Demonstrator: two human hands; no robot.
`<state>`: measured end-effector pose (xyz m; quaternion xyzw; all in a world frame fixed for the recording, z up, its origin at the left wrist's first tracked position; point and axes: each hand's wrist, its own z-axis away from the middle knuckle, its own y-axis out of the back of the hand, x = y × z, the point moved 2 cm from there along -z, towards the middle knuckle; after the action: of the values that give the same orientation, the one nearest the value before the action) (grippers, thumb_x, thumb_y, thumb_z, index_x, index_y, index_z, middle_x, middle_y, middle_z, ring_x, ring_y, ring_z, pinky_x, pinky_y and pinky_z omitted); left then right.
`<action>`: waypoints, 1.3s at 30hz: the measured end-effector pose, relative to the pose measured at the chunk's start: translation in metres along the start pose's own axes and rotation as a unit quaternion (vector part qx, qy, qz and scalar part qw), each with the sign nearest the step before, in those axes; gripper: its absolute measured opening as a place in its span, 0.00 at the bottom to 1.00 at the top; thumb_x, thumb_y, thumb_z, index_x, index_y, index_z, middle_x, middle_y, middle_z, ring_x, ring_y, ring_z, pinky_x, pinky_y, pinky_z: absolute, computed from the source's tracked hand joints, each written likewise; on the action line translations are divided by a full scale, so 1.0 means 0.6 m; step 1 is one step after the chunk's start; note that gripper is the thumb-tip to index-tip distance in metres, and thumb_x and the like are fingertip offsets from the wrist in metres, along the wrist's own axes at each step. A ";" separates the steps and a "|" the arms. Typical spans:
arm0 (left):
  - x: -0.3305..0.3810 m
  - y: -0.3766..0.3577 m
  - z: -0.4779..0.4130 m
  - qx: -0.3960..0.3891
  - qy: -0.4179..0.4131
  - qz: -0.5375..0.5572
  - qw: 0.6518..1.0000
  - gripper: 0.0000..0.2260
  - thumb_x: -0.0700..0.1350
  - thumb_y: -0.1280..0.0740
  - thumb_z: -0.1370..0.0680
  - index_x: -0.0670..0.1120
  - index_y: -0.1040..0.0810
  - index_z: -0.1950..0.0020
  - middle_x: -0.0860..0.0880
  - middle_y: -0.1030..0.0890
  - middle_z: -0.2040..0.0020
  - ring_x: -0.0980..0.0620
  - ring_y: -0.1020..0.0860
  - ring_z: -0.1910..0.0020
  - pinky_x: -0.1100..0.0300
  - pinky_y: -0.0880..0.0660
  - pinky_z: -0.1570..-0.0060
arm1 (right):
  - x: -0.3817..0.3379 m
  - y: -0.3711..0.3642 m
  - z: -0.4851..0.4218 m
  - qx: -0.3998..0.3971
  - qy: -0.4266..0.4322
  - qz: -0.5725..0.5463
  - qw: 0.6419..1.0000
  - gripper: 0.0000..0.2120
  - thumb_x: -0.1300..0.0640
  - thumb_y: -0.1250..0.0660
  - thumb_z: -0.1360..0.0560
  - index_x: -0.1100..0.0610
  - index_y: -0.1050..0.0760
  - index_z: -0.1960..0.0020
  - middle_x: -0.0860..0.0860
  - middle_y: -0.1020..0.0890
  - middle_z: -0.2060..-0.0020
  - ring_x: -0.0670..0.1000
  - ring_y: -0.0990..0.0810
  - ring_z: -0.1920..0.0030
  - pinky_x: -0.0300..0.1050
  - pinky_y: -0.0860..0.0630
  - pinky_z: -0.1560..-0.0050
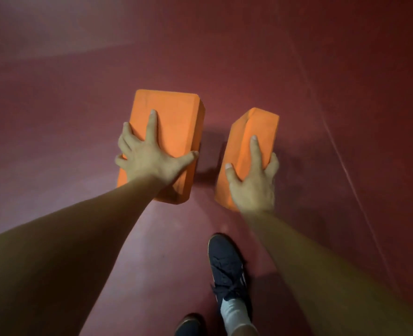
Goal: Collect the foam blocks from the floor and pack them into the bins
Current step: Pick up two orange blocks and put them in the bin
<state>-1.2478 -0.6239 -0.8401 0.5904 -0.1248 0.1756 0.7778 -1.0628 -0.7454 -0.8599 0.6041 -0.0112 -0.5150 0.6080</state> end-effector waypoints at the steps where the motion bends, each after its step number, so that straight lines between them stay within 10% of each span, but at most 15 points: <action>1: 0.030 0.014 0.023 -0.004 -0.024 -0.005 1.000 0.55 0.77 0.31 0.40 0.66 0.55 0.20 0.39 0.52 0.19 0.37 0.50 0.21 0.32 0.44 0.29 | 0.010 0.032 0.026 0.018 -0.006 -0.021 1.000 0.39 0.37 0.33 0.23 0.27 0.56 0.23 0.51 0.52 0.20 0.65 0.30 0.28 0.60 0.28 0.33; 16: 0.355 -0.084 0.491 -0.113 -0.309 -0.077 0.941 0.57 0.78 0.31 0.42 0.65 0.54 0.20 0.39 0.51 0.19 0.38 0.50 0.21 0.30 0.44 0.30 | 0.339 0.398 0.384 0.257 -0.169 -0.153 0.939 0.40 0.41 0.29 0.24 0.35 0.48 0.20 0.55 0.45 0.22 0.60 0.31 0.28 0.49 0.30 0.33; 39: 0.573 -0.527 2.029 -0.290 -0.649 -0.174 0.681 0.56 0.79 0.32 0.41 0.65 0.53 0.20 0.40 0.51 0.19 0.38 0.49 0.21 0.30 0.43 0.29 | 1.241 0.941 1.435 0.474 -0.468 -0.104 0.739 0.38 0.38 0.34 0.22 0.32 0.54 0.21 0.58 0.50 0.21 0.69 0.36 0.27 0.61 0.30 0.32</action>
<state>-0.7872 -1.8285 -0.6478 0.3122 -0.5383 -0.4349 0.6508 -0.9151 -1.9915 -0.6593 0.4944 -0.4742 -0.7210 0.1041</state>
